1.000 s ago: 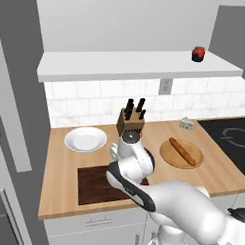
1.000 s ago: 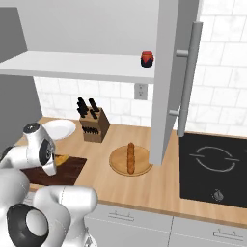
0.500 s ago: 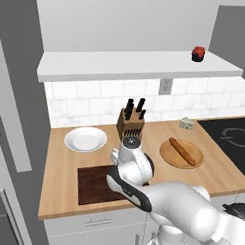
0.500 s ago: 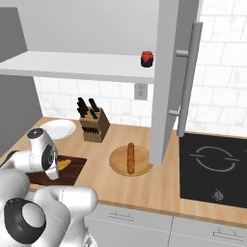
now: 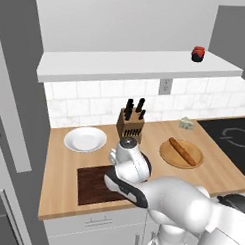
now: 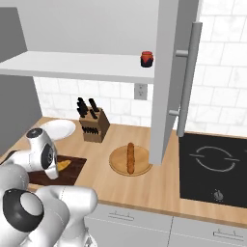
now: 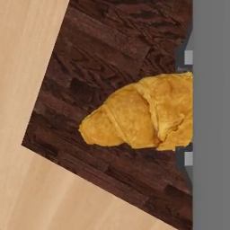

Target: From the different types of pastries on the counter, select a croissant and place it on the cutting board. Then retrieve a jar of jam from the cabinet and place it alongside the croissant on the cutting board.

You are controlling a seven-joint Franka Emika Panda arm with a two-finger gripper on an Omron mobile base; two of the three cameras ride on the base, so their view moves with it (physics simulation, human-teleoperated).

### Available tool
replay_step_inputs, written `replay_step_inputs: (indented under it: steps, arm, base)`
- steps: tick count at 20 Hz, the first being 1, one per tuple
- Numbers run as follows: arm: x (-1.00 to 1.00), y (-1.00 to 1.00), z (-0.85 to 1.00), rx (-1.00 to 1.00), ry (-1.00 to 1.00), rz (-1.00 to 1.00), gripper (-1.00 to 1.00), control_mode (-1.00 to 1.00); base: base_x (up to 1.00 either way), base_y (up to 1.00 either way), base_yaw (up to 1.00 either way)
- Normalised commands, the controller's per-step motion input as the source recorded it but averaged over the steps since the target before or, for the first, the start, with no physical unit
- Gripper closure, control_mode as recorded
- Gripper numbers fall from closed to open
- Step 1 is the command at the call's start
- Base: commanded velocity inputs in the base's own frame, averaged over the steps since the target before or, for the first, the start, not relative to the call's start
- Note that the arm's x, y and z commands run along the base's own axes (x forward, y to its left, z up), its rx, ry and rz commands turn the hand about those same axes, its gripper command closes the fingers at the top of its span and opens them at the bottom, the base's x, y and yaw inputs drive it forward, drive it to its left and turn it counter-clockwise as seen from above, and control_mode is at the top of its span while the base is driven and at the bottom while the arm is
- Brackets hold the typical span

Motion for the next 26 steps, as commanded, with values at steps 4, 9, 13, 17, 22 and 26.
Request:
replay_step_inputs:
  steps: [4, 9, 13, 17, 22, 26]
  arm:
    - [0.0, -0.09, 0.57, 0.0, -0.05, 0.0, -1.0, -1.0]
    - [-0.12, -0.18, 0.67, 0.0, -0.03, 0.0, -1.0, -1.0]
    - [-0.19, -0.21, 0.65, -0.02, 0.0, 0.0, -1.0, -1.0]
    - [-0.26, -0.31, 0.77, -0.1, 0.0, 0.03, -1.0, -1.0]
    - [-0.28, -0.51, 0.97, -0.2, 0.0, 0.17, -1.0, -1.0]
    - [-0.26, -0.57, 0.99, -0.23, 0.0, 0.21, -1.0, -1.0]
  base:
    - [0.0, 0.0, 0.0]
    - [0.0, 0.0, 0.0]
    - [0.0, 0.0, 0.0]
    - [0.0, 0.0, 0.0]
    - [0.0, 0.0, 0.0]
    - [0.0, 0.0, 0.0]
